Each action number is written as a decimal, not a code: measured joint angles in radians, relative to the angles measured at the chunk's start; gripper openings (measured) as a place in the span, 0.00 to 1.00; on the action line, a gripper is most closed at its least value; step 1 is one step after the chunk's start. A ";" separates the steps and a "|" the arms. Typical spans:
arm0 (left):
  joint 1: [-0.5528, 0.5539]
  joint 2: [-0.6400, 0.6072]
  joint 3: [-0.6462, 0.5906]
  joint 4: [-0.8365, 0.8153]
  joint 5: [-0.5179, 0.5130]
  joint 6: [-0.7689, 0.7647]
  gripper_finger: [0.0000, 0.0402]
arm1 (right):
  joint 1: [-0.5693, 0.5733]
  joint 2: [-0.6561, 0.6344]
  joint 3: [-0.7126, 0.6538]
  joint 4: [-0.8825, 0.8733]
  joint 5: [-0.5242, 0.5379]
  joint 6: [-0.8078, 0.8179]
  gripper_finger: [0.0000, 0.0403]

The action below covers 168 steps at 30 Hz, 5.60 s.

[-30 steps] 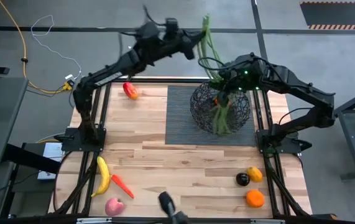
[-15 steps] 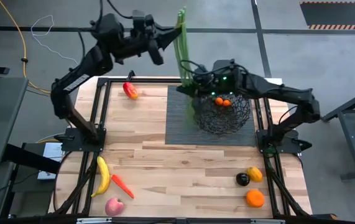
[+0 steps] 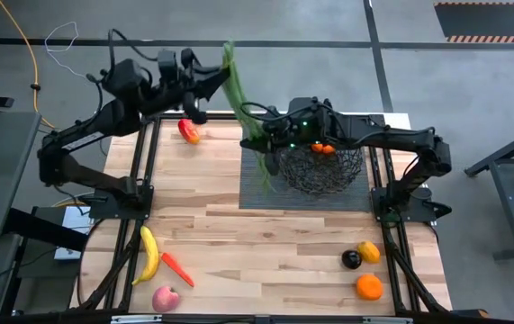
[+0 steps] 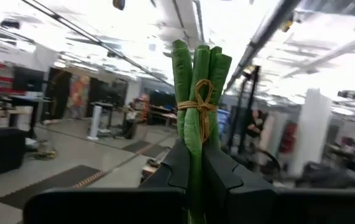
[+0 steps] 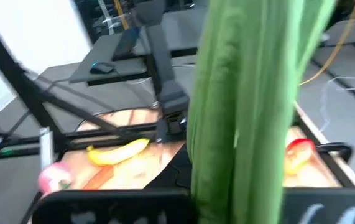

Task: Build produce basket
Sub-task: Put the leaf lettuce into the wire basket

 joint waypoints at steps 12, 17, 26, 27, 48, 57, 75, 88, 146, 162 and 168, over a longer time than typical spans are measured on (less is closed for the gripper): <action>-0.026 -0.065 -0.077 0.018 0.031 0.062 0.02 | 0.032 0.006 -0.001 -0.013 0.030 -0.044 0.07; -0.007 -0.067 -0.066 0.030 0.053 0.059 0.02 | 0.039 0.006 -0.001 -0.019 0.099 -0.018 0.21; 0.005 -0.066 -0.008 0.020 0.065 0.052 0.02 | 0.049 0.029 0.001 -0.041 0.142 0.024 0.55; 0.005 -0.066 -0.003 0.021 0.065 0.052 0.02 | 0.051 0.037 0.001 -0.033 0.162 0.022 0.58; 0.003 -0.065 0.083 0.016 0.080 0.043 0.02 | 0.054 0.236 0.001 0.188 0.334 0.045 0.69; 0.003 -0.065 0.084 0.022 0.092 0.036 0.02 | 0.053 0.268 0.001 0.234 0.341 0.053 0.69; 0.003 -0.065 0.084 0.044 0.094 0.032 0.02 | 0.053 0.325 0.000 0.448 0.338 0.105 0.68; 0.003 -0.065 0.084 0.068 0.090 0.032 0.02 | 0.053 0.336 0.000 0.462 0.340 0.110 0.53; -0.018 0.247 -0.029 0.421 0.117 -0.319 0.02 | 0.052 -0.206 -0.018 -0.774 0.480 0.085 0.00; -0.020 0.667 0.262 0.209 0.121 -0.408 0.02 | 0.073 -0.566 -0.369 -0.818 0.432 0.247 0.00; 0.017 0.797 0.332 0.147 0.116 -0.467 0.02 | 0.073 -0.508 -0.364 -0.800 0.285 0.133 0.00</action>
